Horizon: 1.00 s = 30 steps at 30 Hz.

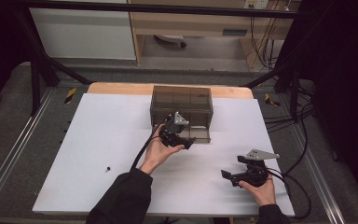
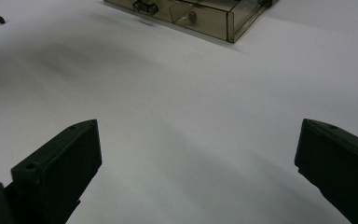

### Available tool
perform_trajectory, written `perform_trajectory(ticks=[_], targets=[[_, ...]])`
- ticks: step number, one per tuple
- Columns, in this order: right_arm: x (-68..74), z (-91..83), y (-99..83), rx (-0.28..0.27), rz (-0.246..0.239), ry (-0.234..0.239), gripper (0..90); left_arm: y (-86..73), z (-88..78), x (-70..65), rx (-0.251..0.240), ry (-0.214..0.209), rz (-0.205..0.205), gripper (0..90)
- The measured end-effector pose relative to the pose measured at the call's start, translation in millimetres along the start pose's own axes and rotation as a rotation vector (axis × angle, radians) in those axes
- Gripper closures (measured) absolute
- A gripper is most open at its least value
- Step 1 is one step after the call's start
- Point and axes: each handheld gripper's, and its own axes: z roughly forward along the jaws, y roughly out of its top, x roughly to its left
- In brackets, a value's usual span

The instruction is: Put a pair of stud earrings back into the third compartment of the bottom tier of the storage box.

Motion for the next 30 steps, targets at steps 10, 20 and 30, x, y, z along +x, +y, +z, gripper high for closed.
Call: perform_trajectory(ticks=[10,20,30], targets=[[-0.2,0.5,-0.1,0.004,-0.001,-0.005,0.9,-28.9,-38.8,9.9,-0.024,0.015,-0.016,12.8],[-0.3,0.5,-0.1,0.006,0.000,-0.007,0.9,-59.5,-73.4,22.6,-0.030,0.035,-0.030,10.4],[0.0,1.1,-0.3,0.008,0.003,-0.007,0.9,-99.7,-103.4,40.4,-0.021,0.069,-0.061,10.5]])
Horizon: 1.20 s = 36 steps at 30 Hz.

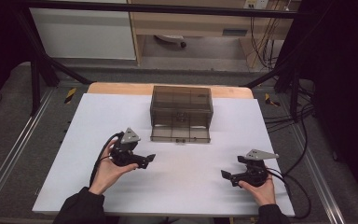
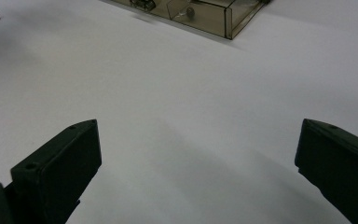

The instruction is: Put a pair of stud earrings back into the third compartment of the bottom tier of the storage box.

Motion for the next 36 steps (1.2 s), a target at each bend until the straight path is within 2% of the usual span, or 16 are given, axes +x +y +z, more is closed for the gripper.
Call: perform_trajectory(ticks=[2,3,5,8,13,18,21,27,29,36], targets=[[-0.3,0.1,0.0,0.002,-0.003,-0.002,0.9,-8.3,-6.0,3.7,0.012,0.012,-0.022,10.8],[-0.5,0.2,-0.1,0.002,-0.005,-0.002,0.9,-11.9,-7.2,6.6,-0.005,0.003,-0.011,10.8],[-0.6,0.3,-0.2,0.003,-0.008,-0.002,0.9,-18.9,-11.6,10.6,-0.004,0.013,-0.012,11.1],[-0.6,0.2,-0.1,0.003,-0.008,-0.003,0.9,-31.0,-17.2,18.2,-0.029,0.003,0.006,11.4],[-0.5,0.4,-0.2,0.004,-0.007,-0.003,0.9,-53.1,-28.9,26.3,0.033,0.068,-0.041,12.0],[-0.6,0.3,-0.2,0.004,-0.007,-0.002,0.9,-69.6,-36.4,35.0,0.039,0.080,-0.063,13.7],[-0.3,0.1,-0.1,0.003,-0.004,-0.001,0.9,-77.4,-41.0,38.3,0.045,0.091,-0.063,15.7],[-0.3,0.4,-0.3,0.008,-0.003,-0.002,0.9,-91.3,-48.6,46.3,0.059,0.106,-0.089,24.4],[-0.6,0.4,-0.3,0.005,-0.008,-0.002,0.9,-94.2,-49.1,47.1,0.081,0.116,-0.082,28.9],[-0.5,0.1,-0.2,0.004,-0.006,-0.001,0.8,-97.7,-46.9,46.6,0.111,0.126,-0.073,45.6]])
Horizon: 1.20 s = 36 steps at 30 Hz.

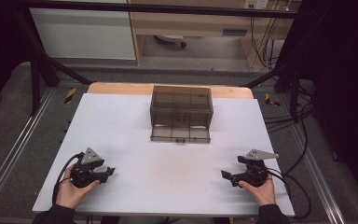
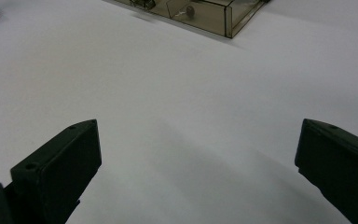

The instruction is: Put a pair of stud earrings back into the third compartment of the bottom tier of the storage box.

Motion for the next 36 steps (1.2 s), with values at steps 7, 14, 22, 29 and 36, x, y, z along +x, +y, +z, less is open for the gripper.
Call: perform_trajectory(ticks=[7,14,22,29,36], targets=[[0.0,0.1,0.0,0.000,0.000,0.000,0.9,-1.3,-1.0,1.4,0.011,-0.009,-0.032,61.3],[0.1,0.1,0.0,0.001,0.000,0.000,0.9,-2.5,0.3,1.4,0.032,-0.010,-0.027,72.4],[0.0,0.1,0.0,0.001,0.000,-0.001,0.8,-3.2,1.9,1.8,0.045,-0.007,-0.022,80.0],[-0.1,0.2,0.0,0.001,0.000,0.000,0.9,-2.8,2.0,3.2,0.048,-0.014,-0.036,81.3],[0.0,0.3,0.1,0.002,0.001,0.000,0.8,-2.9,1.7,3.6,0.045,-0.019,-0.036,82.1]])
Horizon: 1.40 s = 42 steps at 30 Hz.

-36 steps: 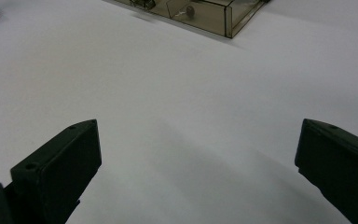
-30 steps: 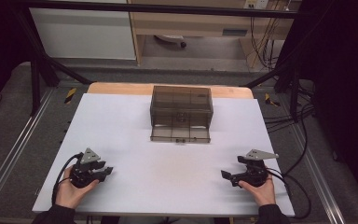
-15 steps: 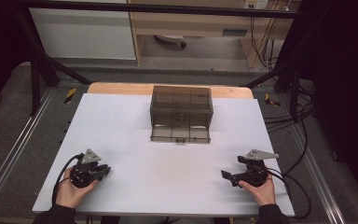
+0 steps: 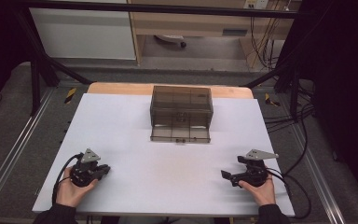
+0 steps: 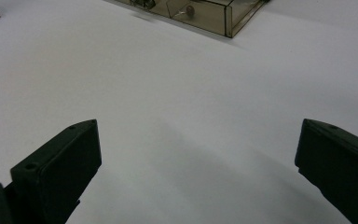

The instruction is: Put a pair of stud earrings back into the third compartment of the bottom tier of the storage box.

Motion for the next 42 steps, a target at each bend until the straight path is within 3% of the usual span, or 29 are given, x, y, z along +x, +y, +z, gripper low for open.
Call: perform_trajectory(ticks=[18,42], targets=[[0.3,0.1,0.0,0.005,0.006,-0.001,0.9,9.8,-5.4,-7.2,-0.027,-0.017,0.006,83.0],[0.0,0.9,-0.2,0.005,-0.004,-0.007,0.8,41.4,7.7,-40.1,-0.042,-0.082,0.057,83.8]])
